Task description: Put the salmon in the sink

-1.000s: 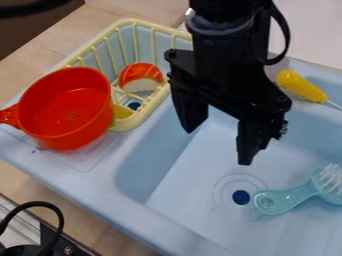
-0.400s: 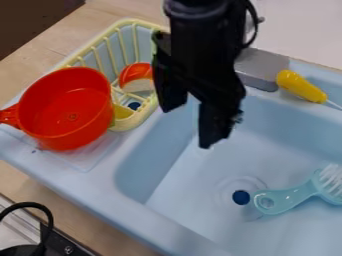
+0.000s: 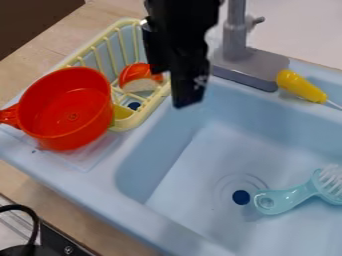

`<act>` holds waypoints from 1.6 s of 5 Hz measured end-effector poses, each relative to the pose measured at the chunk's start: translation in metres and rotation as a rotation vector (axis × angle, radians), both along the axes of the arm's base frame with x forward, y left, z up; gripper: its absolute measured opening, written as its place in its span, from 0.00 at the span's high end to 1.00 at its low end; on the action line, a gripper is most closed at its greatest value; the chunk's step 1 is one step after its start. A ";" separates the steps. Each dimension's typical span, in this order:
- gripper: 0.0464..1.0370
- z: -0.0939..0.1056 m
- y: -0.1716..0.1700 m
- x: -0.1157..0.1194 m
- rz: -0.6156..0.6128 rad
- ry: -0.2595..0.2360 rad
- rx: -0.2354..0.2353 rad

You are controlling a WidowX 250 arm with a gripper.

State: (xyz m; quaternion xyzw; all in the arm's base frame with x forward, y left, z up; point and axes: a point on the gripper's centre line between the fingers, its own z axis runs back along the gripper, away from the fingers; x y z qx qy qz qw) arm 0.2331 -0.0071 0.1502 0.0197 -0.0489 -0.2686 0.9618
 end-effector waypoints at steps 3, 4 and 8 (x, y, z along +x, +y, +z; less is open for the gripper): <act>0.04 0.003 0.065 0.032 -0.003 0.029 0.042; 0.04 -0.005 0.087 0.041 -0.020 0.044 0.045; 0.04 -0.053 0.101 0.049 -0.083 0.025 0.033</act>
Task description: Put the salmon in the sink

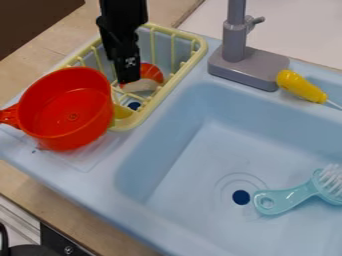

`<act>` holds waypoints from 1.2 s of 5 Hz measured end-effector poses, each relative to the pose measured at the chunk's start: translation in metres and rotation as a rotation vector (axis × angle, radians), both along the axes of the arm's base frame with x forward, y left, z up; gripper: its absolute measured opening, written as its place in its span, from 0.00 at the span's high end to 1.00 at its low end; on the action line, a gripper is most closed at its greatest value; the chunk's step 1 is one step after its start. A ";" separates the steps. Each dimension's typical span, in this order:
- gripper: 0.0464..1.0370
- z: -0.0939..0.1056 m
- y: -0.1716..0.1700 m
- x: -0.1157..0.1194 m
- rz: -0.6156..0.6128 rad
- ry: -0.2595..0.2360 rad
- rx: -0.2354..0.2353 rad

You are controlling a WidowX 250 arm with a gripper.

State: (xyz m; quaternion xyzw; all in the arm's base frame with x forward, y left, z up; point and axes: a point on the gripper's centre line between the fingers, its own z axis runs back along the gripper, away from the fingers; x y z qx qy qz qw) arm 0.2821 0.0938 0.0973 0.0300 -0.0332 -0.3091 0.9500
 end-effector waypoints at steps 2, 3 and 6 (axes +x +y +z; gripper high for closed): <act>0.04 -0.010 -0.002 0.004 -0.010 -0.027 0.013; 0.04 -0.017 -0.004 0.001 -0.022 -0.032 0.011; 0.49 -0.029 -0.009 0.004 -0.027 0.006 -0.031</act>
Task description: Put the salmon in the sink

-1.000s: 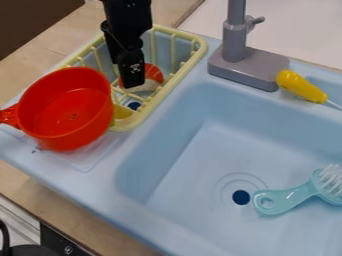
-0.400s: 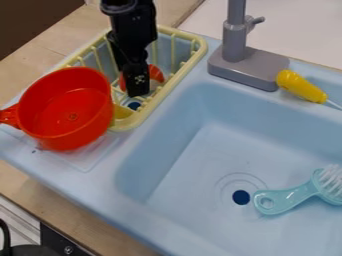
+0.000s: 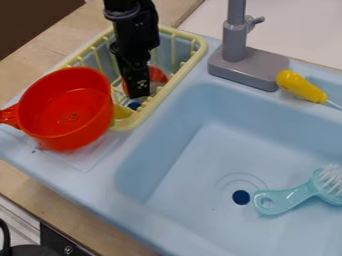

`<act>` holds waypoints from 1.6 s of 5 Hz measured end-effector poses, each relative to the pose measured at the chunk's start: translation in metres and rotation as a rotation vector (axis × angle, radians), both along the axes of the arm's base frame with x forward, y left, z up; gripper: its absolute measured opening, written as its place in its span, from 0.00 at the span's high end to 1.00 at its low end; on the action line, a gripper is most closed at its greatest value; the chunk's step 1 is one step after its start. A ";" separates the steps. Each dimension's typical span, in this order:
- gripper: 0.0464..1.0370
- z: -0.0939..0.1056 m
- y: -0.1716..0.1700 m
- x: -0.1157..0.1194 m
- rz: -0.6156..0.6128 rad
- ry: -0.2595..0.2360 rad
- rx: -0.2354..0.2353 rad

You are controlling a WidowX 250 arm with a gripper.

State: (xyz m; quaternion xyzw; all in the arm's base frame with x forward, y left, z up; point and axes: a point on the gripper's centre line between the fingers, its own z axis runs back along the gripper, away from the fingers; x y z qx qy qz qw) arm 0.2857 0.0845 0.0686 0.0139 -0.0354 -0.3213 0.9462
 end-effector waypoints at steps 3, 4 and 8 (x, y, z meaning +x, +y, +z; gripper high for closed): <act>0.49 0.023 -0.004 -0.005 0.061 0.019 -0.025; 0.49 0.048 -0.011 -0.015 0.060 0.062 -0.003; 0.49 0.095 -0.055 -0.046 -0.013 -0.021 0.000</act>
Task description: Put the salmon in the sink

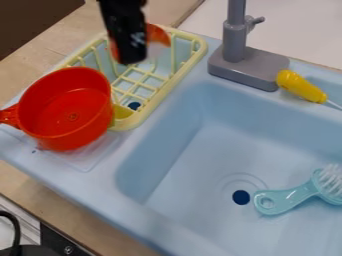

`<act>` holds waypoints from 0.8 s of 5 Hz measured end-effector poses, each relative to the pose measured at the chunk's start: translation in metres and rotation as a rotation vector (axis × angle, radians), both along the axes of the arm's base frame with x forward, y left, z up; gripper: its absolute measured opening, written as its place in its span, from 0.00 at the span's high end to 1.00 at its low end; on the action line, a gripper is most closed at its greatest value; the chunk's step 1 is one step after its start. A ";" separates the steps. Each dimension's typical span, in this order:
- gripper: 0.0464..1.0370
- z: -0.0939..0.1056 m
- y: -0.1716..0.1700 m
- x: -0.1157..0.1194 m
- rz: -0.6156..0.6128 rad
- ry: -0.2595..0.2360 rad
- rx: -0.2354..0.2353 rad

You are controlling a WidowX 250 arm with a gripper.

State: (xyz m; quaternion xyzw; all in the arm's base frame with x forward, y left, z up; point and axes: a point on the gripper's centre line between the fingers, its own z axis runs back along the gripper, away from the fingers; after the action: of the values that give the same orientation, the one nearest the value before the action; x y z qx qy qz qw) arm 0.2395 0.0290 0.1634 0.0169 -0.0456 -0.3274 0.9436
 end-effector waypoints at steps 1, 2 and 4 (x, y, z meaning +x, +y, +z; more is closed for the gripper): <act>0.49 -0.005 -0.035 -0.001 -0.096 -0.007 0.001; 0.49 -0.018 -0.065 -0.009 -0.193 0.011 -0.020; 0.49 -0.054 -0.102 -0.027 -0.283 0.097 0.000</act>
State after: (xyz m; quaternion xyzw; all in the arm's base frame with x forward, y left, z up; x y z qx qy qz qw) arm 0.2129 -0.0729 0.1095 -0.0055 -0.0016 -0.4577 0.8891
